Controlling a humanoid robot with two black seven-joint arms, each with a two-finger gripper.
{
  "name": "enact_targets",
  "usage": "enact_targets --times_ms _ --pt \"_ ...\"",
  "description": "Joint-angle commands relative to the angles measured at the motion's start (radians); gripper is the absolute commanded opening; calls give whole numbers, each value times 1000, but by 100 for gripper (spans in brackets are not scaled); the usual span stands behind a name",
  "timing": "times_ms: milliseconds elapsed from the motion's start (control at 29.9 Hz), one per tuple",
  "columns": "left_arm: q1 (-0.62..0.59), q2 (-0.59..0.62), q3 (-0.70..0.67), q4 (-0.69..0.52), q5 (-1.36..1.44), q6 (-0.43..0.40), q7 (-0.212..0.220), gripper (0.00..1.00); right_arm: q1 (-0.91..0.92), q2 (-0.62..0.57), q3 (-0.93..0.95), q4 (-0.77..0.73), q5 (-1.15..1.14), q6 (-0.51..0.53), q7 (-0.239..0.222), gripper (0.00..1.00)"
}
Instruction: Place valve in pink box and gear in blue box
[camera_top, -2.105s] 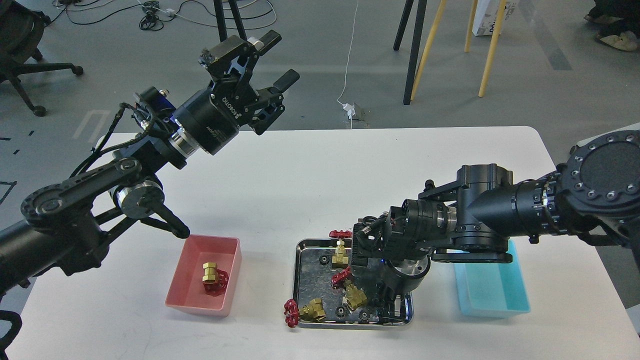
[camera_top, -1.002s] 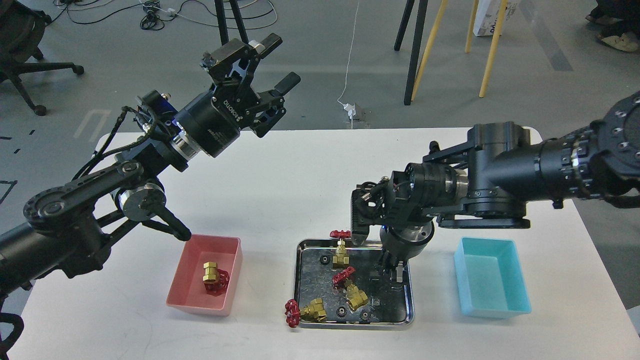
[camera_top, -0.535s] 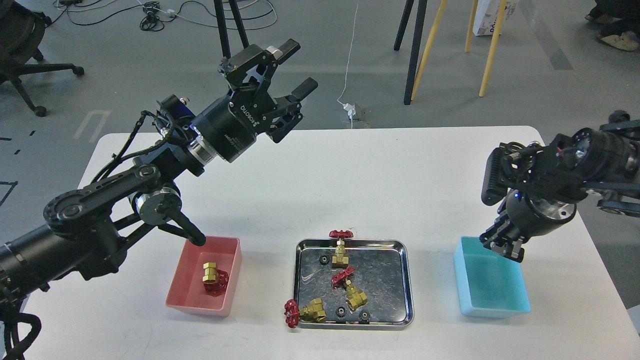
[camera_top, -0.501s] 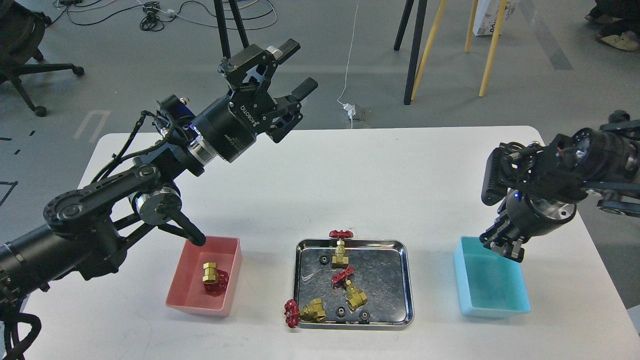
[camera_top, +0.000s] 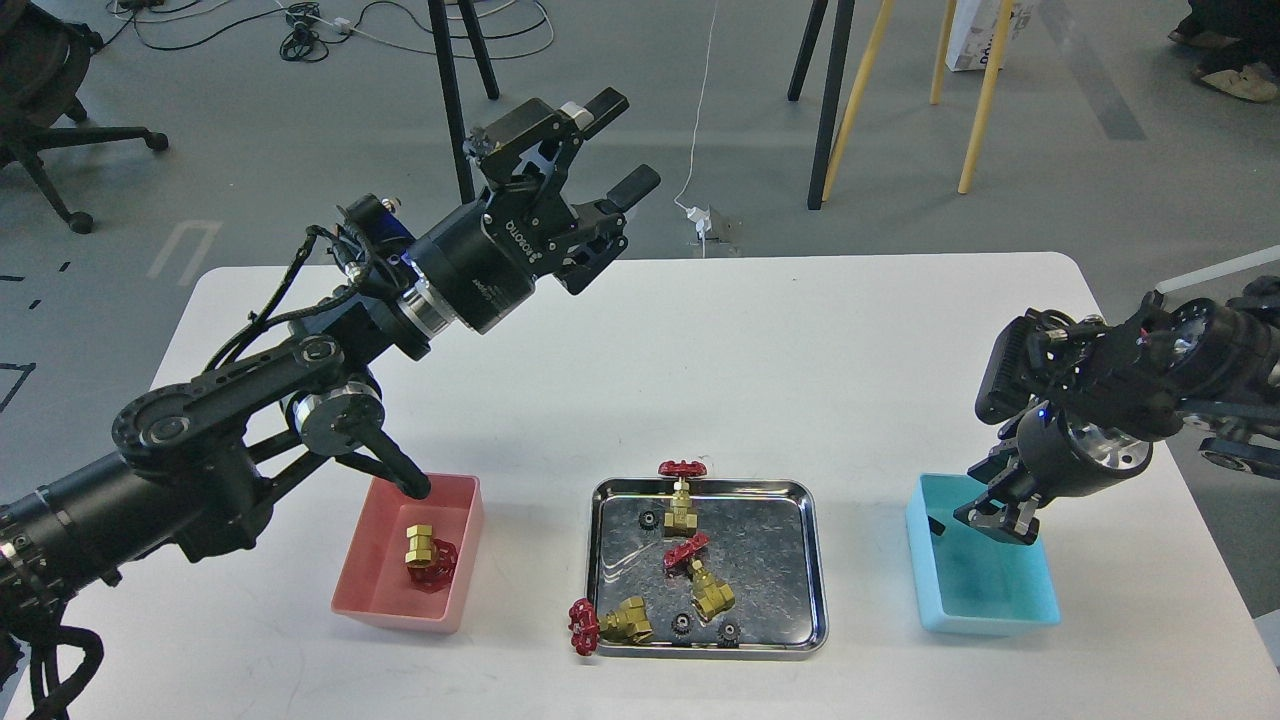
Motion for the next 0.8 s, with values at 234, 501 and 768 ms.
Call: enact_targets --times_ms 234,501,768 --pt "-27 9 -12 81 -3 -10 0 72 -115 -114 465 -118 86 0 -1 99" --pt "-213 64 21 285 -5 -172 0 74 -256 -16 924 -534 754 0 -1 99" --pt "-380 -23 67 710 -295 -172 0 75 -241 295 1159 -951 1288 0 -1 100"
